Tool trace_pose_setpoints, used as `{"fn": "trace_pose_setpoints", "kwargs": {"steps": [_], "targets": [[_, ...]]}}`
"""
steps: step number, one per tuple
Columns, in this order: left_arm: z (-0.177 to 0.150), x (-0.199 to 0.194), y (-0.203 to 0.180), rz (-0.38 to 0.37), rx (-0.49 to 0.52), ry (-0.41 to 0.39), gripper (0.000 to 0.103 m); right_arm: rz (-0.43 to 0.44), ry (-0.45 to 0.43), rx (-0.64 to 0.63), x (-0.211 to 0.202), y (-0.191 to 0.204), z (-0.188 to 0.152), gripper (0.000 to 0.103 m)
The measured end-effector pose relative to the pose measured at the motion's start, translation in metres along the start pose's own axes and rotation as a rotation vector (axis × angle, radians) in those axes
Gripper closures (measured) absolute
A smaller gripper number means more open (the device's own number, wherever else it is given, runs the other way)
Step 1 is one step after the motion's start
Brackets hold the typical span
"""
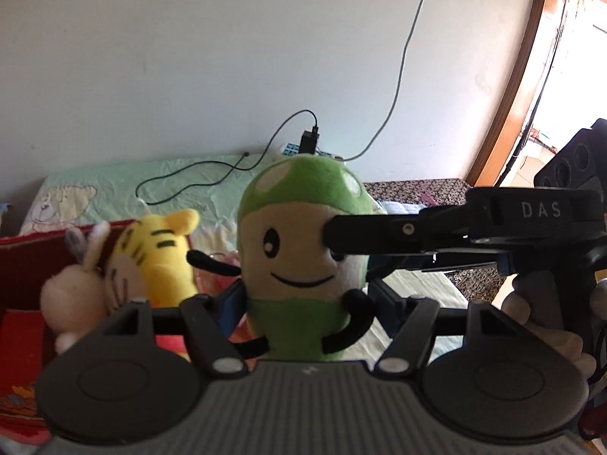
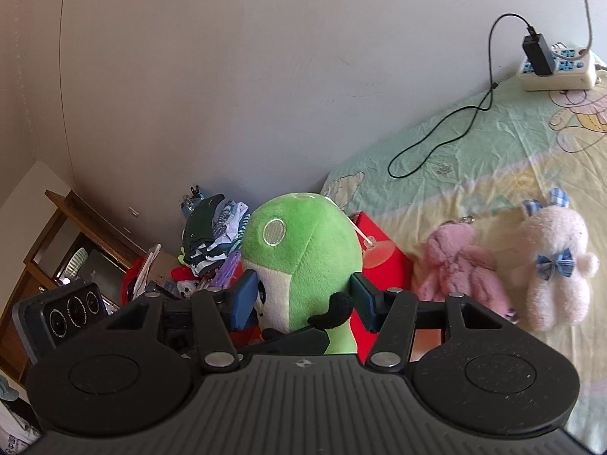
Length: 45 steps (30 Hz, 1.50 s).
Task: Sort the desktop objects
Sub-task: 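Lift the green plush with the right gripper toward the red box, then lower the green plush into the red box beside the white rabbit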
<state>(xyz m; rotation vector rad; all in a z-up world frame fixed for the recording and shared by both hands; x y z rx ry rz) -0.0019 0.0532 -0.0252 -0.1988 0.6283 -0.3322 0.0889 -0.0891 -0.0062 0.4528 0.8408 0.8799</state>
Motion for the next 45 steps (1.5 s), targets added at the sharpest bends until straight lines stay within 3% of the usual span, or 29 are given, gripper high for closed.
{"fn": "trace_pose_setpoints", "kwargs": {"steps": [10, 22, 30, 38, 45], "targets": [[-0.013, -0.082, 0.107, 0.055, -0.021, -0.036, 0.033, 0.006, 0.012, -0.064, 0.094, 0.096, -0.023, 0.046], [-0.039, -0.077, 0.205, 0.110, -0.062, 0.074, 0.032, -0.126, 0.088, -0.138, 0.185, 0.138, -0.039, 0.048], [-0.058, -0.052, 0.227, 0.103, -0.071, 0.211, 0.031, -0.255, 0.179, -0.196, 0.222, 0.140, -0.051, 0.049], [-0.068, -0.042, 0.230, 0.089, -0.062, 0.265, 0.032, -0.350, 0.225, -0.219, 0.239, 0.133, -0.053, 0.053], [-0.072, -0.027, 0.224, 0.069, -0.039, 0.323, 0.027, -0.466, 0.244, -0.327, 0.253, 0.136, -0.057, 0.055]]}}
Point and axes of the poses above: each gripper's, at about its wrist camera, not at the fingertips, and x roughly the way its jaws point, y to its left, z to its top, the point moved 5 cm from there along x, roughly the way its jaws point, and after that the axes turned 7 degrees about -z, right-handed, at the moved point
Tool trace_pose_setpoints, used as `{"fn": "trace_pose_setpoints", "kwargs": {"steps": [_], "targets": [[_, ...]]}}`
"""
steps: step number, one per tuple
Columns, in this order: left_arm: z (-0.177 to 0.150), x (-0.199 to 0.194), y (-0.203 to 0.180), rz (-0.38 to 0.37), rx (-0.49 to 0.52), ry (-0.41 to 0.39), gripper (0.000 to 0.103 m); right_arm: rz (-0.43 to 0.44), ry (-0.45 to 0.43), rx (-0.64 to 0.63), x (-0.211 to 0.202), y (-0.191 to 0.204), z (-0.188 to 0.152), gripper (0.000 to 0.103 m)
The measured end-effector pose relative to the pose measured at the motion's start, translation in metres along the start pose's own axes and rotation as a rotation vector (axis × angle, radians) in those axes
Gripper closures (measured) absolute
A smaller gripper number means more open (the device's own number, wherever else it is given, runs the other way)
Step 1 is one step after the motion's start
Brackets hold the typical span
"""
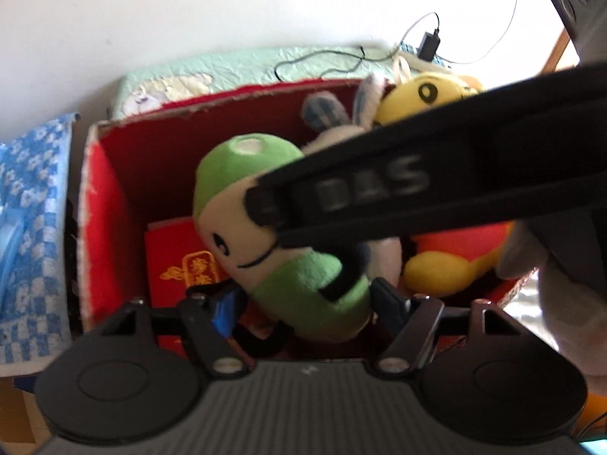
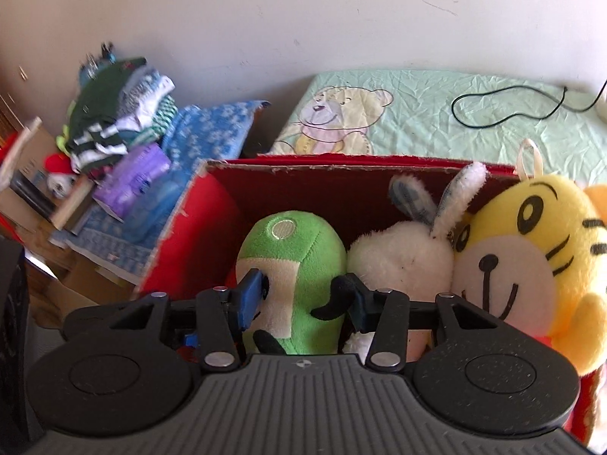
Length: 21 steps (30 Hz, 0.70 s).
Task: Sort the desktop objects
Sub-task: 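Lower the green plush into the red box beside the white rabbit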
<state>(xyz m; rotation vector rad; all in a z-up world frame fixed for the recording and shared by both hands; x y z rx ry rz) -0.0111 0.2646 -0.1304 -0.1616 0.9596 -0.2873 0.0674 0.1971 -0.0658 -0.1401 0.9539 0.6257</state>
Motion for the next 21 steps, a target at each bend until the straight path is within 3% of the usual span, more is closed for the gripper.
{"fn": "trace_pose_setpoints", "kwargs": {"steps": [12, 21], "targets": [[-0.006, -0.030, 0.000, 0.013, 0.026, -0.069, 0.028, 0.007, 0.004, -0.036, 0.011, 0.000, 0.000, 0.053], [-0.001, -0.017, 0.001, 0.026, 0.005, -0.041, 0.025, 0.045, -0.024, 0.016, 0.006, -0.003, -0.002, 0.049]]}}
Point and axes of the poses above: each gripper's, at about its wrist camera, not at the fingertips, and x roughly the way its jaws point, y to its left, z to its top, the point moved 5 cm from there along x, roughly the way its jaws point, and after that the axes turned 7 degrees about -z, right-handed, at the moved point
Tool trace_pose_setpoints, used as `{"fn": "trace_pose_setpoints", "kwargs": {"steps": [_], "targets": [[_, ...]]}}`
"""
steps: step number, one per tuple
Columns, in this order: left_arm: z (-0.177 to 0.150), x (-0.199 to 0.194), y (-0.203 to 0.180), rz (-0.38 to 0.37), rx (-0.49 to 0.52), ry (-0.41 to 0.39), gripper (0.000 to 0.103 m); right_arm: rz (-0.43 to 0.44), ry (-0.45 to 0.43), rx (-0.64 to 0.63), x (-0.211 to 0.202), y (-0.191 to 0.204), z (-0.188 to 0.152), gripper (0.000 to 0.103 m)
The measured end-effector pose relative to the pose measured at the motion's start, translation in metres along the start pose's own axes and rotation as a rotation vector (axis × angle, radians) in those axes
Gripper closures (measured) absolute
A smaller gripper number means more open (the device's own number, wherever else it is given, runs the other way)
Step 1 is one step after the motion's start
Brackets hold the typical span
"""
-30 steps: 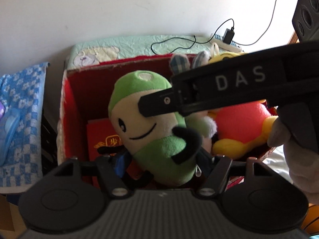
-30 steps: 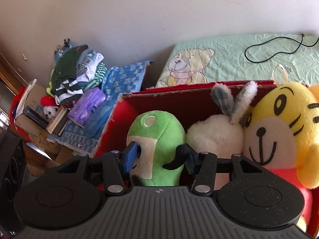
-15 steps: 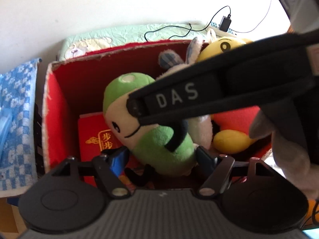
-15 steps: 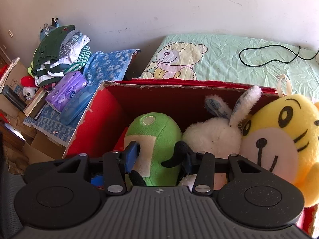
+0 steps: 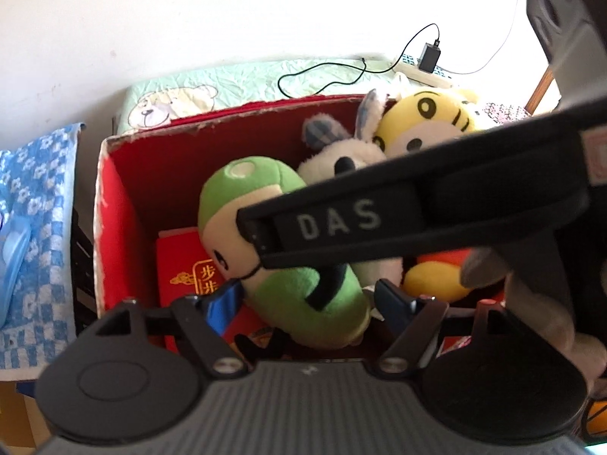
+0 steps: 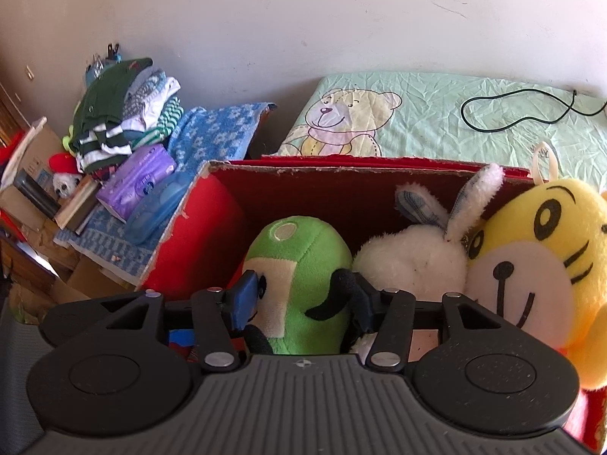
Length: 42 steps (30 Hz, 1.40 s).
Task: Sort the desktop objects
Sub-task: 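Lower the green plush into the red box beside the white rabbit, then open the right gripper to release the green plush in the box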
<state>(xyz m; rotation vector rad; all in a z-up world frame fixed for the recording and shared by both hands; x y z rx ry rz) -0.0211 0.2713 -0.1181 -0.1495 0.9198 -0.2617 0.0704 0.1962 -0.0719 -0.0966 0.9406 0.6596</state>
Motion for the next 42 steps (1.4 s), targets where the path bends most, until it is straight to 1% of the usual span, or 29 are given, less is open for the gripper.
{"fn": "trace_pose_setpoints", "kwargs": {"steps": [3, 5, 7, 11, 14, 15, 21, 37, 42], "targets": [[0.000, 0.000, 0.004, 0.011, -0.008, 0.007, 0.025, 0.006, -0.012, 0.007, -0.004, 0.000, -0.001, 0.049], [0.007, 0.002, 0.004, 0.013, -0.011, 0.005, 0.025, 0.013, -0.017, 0.024, -0.005, -0.003, -0.002, 0.049], [0.015, 0.009, 0.000, 0.021, -0.011, 0.008, 0.025, 0.025, -0.022, 0.051, -0.006, -0.006, -0.002, 0.049], [0.015, 0.014, -0.005, 0.035, -0.004, 0.011, 0.023, 0.038, -0.020, 0.081, -0.005, -0.009, -0.004, 0.049], [0.015, 0.018, -0.007, 0.057, 0.012, 0.019, 0.022, 0.030, -0.011, 0.074, -0.002, -0.009, -0.007, 0.053], [0.014, 0.018, -0.008, 0.066, 0.018, 0.024, 0.021, 0.035, -0.006, 0.081, 0.000, -0.010, -0.008, 0.053], [0.011, 0.020, -0.007, 0.074, 0.020, 0.029, 0.020, 0.112, 0.012, 0.199, 0.006, -0.025, -0.015, 0.053], [0.010, 0.022, -0.002, 0.062, -0.009, 0.043, 0.018, 0.137, -0.004, 0.220, 0.005, -0.028, -0.017, 0.053], [0.011, 0.022, -0.002, 0.060, -0.018, 0.052, 0.018, 0.144, 0.005, 0.215, 0.005, -0.029, -0.017, 0.053]]}}
Point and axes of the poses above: each gripper's, at about its wrist camera, not at the fingertips, and x roughly the way its jaws point, y to its left, z to its top, the point moved 5 cm from there along x, roughly the way its jaws point, and after that the axes turned 7 degrees about -z, right-handed, at the moved point
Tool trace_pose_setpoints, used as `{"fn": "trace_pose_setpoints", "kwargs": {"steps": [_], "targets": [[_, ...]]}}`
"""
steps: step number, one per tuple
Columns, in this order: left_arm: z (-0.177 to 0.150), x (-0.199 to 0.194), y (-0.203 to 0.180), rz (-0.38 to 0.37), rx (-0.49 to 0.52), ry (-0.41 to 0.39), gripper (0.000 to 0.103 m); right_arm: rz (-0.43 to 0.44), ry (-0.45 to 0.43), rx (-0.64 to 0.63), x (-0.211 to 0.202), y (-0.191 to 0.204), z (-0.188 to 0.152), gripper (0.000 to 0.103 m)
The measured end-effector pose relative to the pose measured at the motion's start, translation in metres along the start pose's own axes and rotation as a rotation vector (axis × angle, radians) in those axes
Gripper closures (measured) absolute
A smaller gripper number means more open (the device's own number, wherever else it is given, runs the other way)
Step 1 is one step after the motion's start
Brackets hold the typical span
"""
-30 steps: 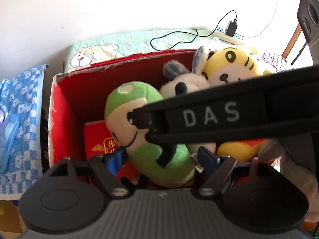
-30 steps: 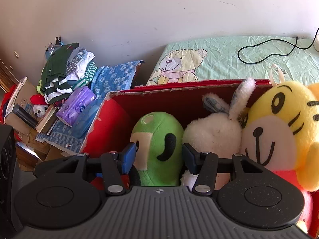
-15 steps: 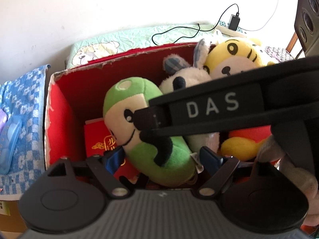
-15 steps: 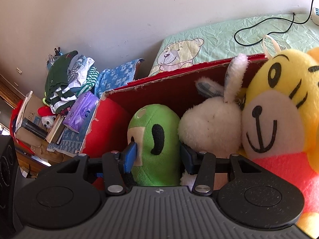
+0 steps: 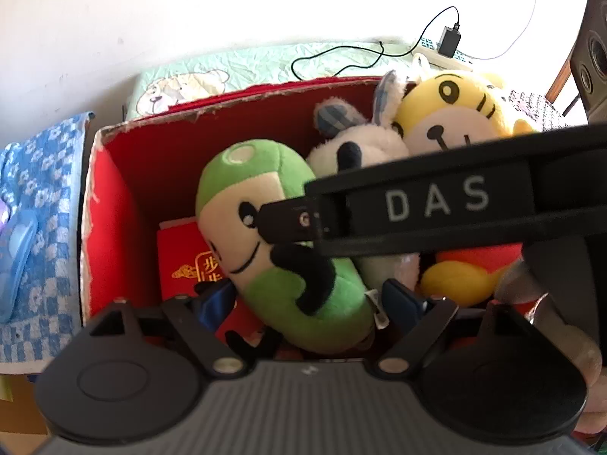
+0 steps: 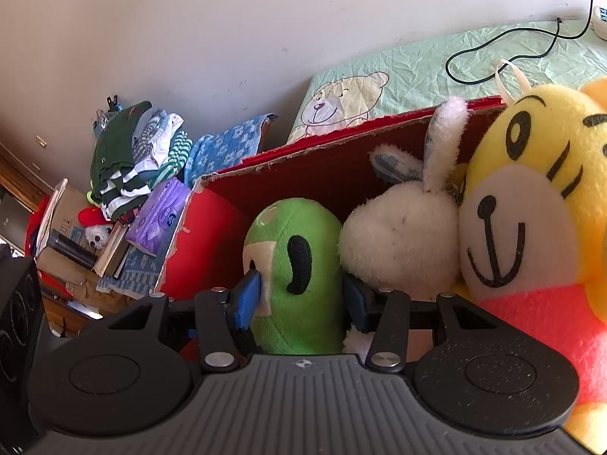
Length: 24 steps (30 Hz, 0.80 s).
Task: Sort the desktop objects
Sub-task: 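Open the right gripper to release the green plush in the box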
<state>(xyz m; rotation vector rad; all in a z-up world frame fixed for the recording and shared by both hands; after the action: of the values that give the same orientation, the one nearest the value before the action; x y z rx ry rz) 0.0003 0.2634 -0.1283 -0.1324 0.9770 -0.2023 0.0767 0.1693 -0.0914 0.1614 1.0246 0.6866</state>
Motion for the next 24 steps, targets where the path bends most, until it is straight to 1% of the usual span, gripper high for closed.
{"fn": "trace_pose_setpoints", "kwargs": {"steps": [14, 24], "targets": [[0.0004, 0.0028, -0.0011, 0.007, 0.003, 0.016, 0.016, 0.048, 0.000, 0.006, -0.0010, -0.0049, -0.0009, 0.053], [-0.0002, 0.0035, 0.0014, -0.002, -0.022, 0.026, 0.016, 0.045, -0.006, -0.004, -0.0024, -0.0030, -0.0027, 0.052]]}}
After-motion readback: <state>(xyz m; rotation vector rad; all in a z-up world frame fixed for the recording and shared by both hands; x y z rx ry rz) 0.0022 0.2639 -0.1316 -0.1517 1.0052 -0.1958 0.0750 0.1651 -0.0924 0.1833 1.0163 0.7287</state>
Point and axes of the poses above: each gripper's, at about its wrist camera, not at the fingertips, and x roughly the way its jaws point, y to its left, z to its top, the point moved 5 cm from there along x, roughly the way its jaws point, and after that the axes turned 7 degrees about -z, right-handed, at the moved point
